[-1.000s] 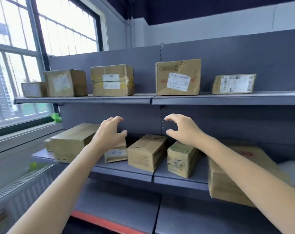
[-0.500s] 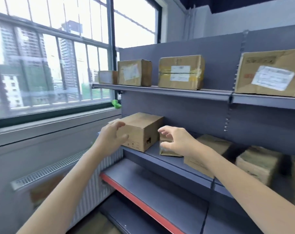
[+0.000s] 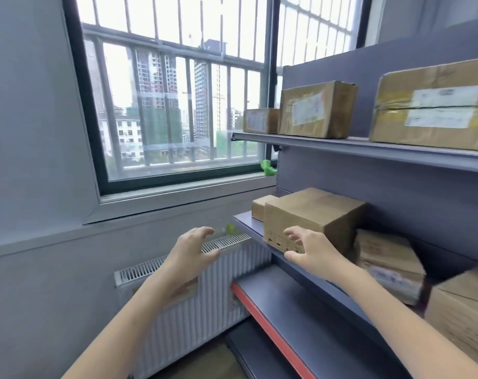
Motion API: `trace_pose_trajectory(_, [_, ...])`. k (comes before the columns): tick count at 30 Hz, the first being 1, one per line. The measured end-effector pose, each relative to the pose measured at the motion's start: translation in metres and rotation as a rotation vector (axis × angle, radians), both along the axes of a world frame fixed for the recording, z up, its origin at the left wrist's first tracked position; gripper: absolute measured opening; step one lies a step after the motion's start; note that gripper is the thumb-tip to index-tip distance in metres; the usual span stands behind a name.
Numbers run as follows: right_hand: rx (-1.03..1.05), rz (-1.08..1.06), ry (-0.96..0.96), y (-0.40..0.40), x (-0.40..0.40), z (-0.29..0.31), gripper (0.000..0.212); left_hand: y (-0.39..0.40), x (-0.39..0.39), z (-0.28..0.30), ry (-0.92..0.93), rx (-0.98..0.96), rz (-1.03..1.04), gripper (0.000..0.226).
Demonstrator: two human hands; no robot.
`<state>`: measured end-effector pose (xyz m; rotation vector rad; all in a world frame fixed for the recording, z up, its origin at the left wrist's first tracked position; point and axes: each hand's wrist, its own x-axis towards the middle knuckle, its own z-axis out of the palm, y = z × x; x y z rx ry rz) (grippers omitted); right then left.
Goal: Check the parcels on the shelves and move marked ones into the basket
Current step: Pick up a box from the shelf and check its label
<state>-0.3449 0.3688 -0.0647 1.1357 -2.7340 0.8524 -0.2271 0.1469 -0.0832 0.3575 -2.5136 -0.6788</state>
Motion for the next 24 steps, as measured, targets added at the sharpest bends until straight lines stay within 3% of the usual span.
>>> trace_pose_trajectory(15, [-0.039,0.015,-0.082,-0.224,-0.051,-0.012,0.05,-0.231,-0.053,0.007,-0.103,-0.043,-0.036,0.052])
trace_pose_trajectory(24, [-0.12,-0.114,-0.065,-0.249,-0.121,-0.015,0.038,-0.262,-0.148,-0.005,-0.044,0.067,-0.164,0.051])
